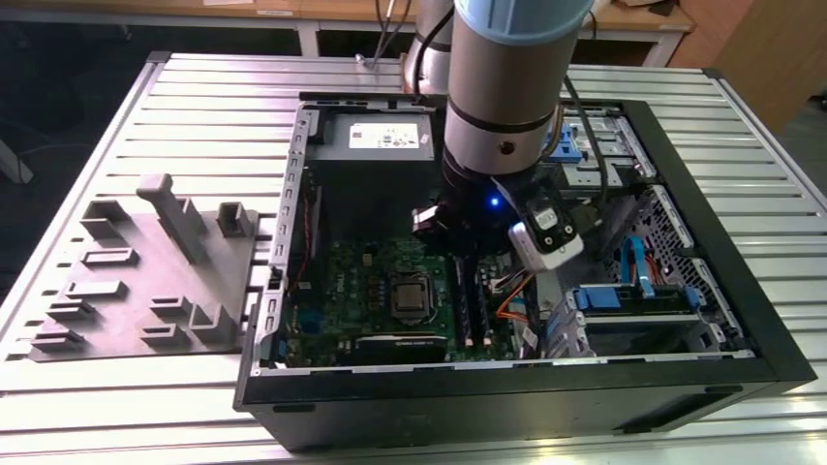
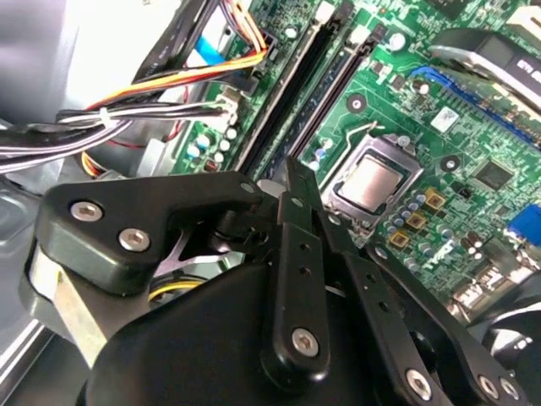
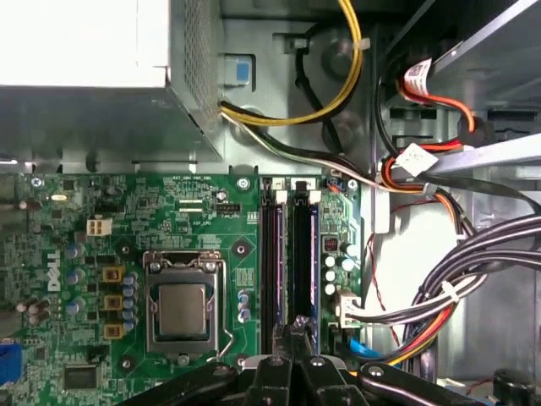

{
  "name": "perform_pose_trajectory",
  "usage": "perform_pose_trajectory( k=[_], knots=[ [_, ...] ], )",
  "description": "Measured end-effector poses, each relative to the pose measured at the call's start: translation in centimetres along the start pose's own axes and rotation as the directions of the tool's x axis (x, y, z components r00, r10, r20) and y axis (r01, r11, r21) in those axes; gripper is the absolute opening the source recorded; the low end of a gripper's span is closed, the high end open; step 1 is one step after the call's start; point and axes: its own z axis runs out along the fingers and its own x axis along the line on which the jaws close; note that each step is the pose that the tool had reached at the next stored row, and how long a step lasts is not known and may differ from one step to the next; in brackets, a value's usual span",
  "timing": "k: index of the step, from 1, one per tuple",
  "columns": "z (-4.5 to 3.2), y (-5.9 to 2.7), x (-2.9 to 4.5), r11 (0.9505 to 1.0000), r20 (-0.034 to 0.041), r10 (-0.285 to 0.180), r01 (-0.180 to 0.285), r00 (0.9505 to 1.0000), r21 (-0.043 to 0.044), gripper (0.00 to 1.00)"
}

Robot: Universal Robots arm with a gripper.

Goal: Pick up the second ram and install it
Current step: 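Press down the second ram until it locks into place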

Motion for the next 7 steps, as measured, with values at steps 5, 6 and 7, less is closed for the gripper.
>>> perform_pose_trajectory(
  k=[5,6,7],
  knots=[
    [-0.09,0.00,0.00,1.0000,0.0000,0.000,0.000,1.0000,0.0000,0.10],
    [-0.09,0.00,0.00,1.0000,0.0000,0.000,0.000,1.0000,0.0000,0.10],
    [-0.10,0.00,0.00,1.0000,0.0000,0.000,0.000,1.0000,0.0000,0.10]
  ],
)
